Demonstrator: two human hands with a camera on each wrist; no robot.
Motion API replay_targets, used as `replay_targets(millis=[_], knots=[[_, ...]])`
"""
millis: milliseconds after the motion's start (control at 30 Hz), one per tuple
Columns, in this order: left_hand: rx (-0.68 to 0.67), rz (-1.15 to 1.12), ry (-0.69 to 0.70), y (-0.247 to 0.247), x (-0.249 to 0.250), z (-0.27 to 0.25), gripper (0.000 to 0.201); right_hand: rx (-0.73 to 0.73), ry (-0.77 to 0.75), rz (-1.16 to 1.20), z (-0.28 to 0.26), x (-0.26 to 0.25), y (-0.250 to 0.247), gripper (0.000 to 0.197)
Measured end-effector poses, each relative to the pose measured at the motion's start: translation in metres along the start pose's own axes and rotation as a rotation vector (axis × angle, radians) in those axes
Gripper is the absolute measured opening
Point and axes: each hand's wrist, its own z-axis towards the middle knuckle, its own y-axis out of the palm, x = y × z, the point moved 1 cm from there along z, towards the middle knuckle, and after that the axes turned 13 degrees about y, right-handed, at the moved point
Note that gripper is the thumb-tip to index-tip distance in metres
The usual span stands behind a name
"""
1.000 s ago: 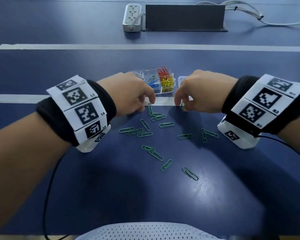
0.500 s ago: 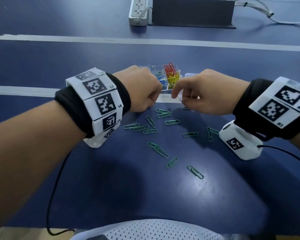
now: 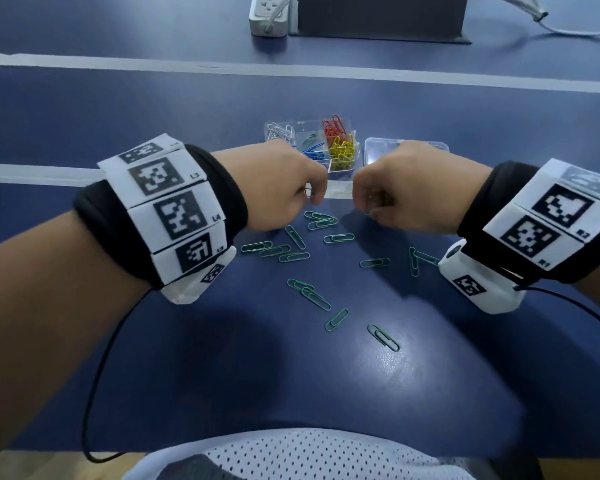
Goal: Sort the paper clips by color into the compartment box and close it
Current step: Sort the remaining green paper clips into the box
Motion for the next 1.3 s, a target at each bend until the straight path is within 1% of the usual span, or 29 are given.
replay_targets(millis=[67,100,200,233,400,633,733,833,900,967,1000,1067,1100,1133,1167,1300], knots=[[0.003,0.044,0.025,0.001,0.002,0.005,0.015,-0.026,0.005,-0.008,-0.002,-0.002,0.000,0.022],[-0.011,0.066,0.037,0.002,0.004,0.008,0.011,-0.034,0.004,-0.018,-0.003,-0.004,0.001,0.024],[-0.079,0.082,0.050,0.003,0.008,0.016,0.026,-0.040,-0.021,0.009,-0.006,-0.011,0.001,0.026],[-0.082,0.077,0.058,0.004,0.009,0.018,0.027,-0.041,-0.030,0.024,-0.008,-0.013,0.001,0.025],[-0.087,0.097,0.085,0.003,0.016,0.026,0.022,-0.053,-0.076,0.020,-0.015,-0.024,0.003,0.027],[-0.048,0.078,0.078,0.003,0.016,0.021,0.016,-0.051,-0.080,0.004,-0.014,-0.031,0.003,0.015],[-0.032,0.034,0.055,0.004,0.017,0.019,0.025,-0.082,-0.101,-0.016,-0.018,-0.037,0.003,0.019],[-0.057,0.028,0.052,0.005,0.019,0.019,0.030,-0.088,-0.097,-0.031,-0.021,-0.041,0.004,0.020],[-0.067,0.047,0.040,0.005,0.017,0.019,0.028,-0.086,-0.098,-0.042,-0.021,-0.040,0.004,0.022],[-0.061,0.048,0.017,0.003,0.015,0.017,0.019,-0.099,-0.082,-0.042,-0.020,-0.037,0.002,0.029],[-0.051,0.029,0.007,0.001,0.013,0.015,0.016,-0.103,-0.077,-0.037,-0.019,-0.036,-0.001,0.031],[-0.023,-0.035,-0.029,-0.003,0.010,0.012,0.025,-0.079,-0.062,-0.006,-0.015,-0.032,-0.010,0.031],[0.004,-0.062,-0.055,-0.006,0.009,0.011,0.022,-0.049,-0.040,0.028,-0.011,-0.030,-0.015,0.029],[0.041,-0.082,-0.071,-0.009,0.006,0.010,0.017,-0.016,-0.005,0.073,-0.006,-0.027,-0.020,0.027],[0.080,-0.090,-0.097,-0.013,0.004,0.010,0.016,0.012,0.040,0.122,0.000,-0.025,-0.026,0.025],[0.216,-0.158,-0.218,-0.031,-0.007,0.013,0.026,0.041,0.218,0.342,0.029,-0.019,-0.043,0.023]])
